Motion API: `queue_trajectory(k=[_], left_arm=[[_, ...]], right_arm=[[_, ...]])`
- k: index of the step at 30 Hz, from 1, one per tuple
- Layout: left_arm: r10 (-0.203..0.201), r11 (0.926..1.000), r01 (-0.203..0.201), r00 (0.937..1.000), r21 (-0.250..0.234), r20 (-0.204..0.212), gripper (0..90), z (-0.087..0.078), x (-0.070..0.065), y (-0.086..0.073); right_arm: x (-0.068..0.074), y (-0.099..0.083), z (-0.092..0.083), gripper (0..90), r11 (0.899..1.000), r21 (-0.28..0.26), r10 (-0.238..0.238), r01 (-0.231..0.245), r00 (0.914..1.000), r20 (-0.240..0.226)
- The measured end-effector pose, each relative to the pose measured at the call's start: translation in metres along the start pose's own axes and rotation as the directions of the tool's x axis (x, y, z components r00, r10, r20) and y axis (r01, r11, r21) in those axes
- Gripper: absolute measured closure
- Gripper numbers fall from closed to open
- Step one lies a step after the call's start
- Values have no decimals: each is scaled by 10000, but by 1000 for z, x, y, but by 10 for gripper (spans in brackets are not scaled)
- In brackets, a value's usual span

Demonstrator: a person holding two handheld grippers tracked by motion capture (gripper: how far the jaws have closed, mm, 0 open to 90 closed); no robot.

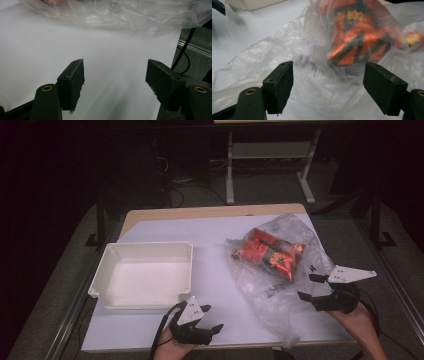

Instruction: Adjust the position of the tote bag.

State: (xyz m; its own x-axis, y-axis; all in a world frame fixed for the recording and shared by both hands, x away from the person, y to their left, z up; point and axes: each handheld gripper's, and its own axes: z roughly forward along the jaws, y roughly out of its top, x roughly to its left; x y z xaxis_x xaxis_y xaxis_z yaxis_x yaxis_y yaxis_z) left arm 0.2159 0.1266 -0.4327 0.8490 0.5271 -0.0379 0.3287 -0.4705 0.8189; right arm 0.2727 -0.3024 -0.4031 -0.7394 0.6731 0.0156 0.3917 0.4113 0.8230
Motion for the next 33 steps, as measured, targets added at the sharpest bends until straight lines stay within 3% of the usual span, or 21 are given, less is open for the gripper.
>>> queue_trajectory(k=[7,12,16,21,27,33], left_arm=[[-38,9999,37,10000,-110,-33,311,-2,0,1],[-19,10000,19,10000,-55,14,311,0,1,0],[36,10000,-36,10000,-42,33,311,0,0,1],[54,10000,-54,10000,31,-23,311,1,0,0],[70,9999,-68,9999,127,-132,311,-2,-1,-2],[25,9999,-28,9996,-101,-269,314,-5,0,0]], right_arm=[[-7,14,16,239,9993,290,-245,240,9995,182],[-11,19,27,241,9988,489,-113,98,9995,304],[-14,19,34,278,9988,466,-193,165,9980,601],[-14,16,41,300,9961,859,-255,199,9976,640],[-12,16,47,317,9968,801,-59,10,9982,601],[-8,12,51,372,9956,938,-15,-56,9972,751]])
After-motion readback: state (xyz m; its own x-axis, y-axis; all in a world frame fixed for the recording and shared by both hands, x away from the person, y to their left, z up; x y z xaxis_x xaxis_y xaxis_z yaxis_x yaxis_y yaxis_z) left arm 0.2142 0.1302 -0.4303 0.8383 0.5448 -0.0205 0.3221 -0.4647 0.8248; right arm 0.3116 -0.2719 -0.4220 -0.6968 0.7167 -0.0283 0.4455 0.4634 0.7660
